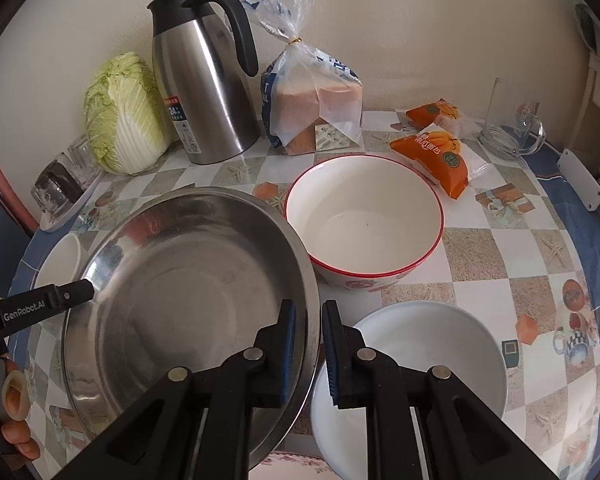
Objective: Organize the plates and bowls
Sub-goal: 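Lower the steel basin onto the table and open both tools, then move both open tools to the rim of the pink-rose floral plate, then close both tools on the floral plate rim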
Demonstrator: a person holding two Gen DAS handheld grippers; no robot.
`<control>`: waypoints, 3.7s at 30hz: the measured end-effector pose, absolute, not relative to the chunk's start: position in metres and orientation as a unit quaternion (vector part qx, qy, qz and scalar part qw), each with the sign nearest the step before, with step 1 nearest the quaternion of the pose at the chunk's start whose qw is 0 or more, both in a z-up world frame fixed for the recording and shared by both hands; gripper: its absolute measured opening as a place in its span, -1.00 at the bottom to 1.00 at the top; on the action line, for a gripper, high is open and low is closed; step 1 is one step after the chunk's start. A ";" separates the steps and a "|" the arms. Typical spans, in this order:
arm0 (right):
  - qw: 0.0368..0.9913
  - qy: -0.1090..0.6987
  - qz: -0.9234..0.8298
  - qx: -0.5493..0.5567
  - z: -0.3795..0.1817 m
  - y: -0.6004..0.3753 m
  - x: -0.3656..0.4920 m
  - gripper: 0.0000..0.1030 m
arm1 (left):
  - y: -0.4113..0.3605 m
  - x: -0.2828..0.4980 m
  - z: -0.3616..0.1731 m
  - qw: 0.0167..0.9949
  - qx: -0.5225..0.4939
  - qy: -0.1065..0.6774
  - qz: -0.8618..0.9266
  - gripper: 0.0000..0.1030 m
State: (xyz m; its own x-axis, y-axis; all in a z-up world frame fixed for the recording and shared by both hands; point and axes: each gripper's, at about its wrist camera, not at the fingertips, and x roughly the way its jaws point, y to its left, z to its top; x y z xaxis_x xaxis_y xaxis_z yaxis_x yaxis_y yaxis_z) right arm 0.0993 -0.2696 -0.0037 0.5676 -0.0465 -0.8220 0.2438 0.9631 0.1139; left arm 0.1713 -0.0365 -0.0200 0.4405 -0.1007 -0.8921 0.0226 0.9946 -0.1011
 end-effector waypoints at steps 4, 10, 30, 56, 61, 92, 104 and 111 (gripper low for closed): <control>0.880 0.455 -0.085 0.102 0.001 -0.270 0.096 -0.54 | -0.038 0.168 -0.011 0.851 -0.028 0.523 -0.031 0.22; 0.883 0.451 -0.085 0.100 0.007 -0.272 0.090 0.17 | -0.040 0.160 -0.006 0.854 -0.019 0.520 -0.023 0.76; 0.883 0.441 -0.100 0.127 0.019 -0.273 0.030 0.83 | -0.035 0.101 0.004 0.871 -0.047 0.489 -0.009 0.82; 0.839 0.482 -0.141 0.212 -0.010 -0.290 -0.059 0.86 | -0.057 0.030 -0.031 0.844 -0.056 0.530 -0.059 0.83; 0.821 0.504 -0.146 0.225 -0.026 -0.294 -0.064 0.86 | -0.068 0.028 -0.047 0.826 -0.051 0.556 -0.075 0.83; 0.791 0.535 -0.131 0.266 -0.064 -0.302 -0.043 -0.37 | -0.125 0.041 -0.088 0.770 0.000 0.625 -0.126 -0.17; 0.787 0.525 -0.134 0.295 -0.071 -0.312 -0.049 -0.57 | -0.128 0.038 -0.089 0.765 -0.033 0.624 -0.154 -0.50; 0.783 0.515 -0.124 0.326 -0.072 -0.327 -0.064 -0.68 | -0.125 0.035 -0.083 0.766 -0.044 0.619 -0.164 -0.60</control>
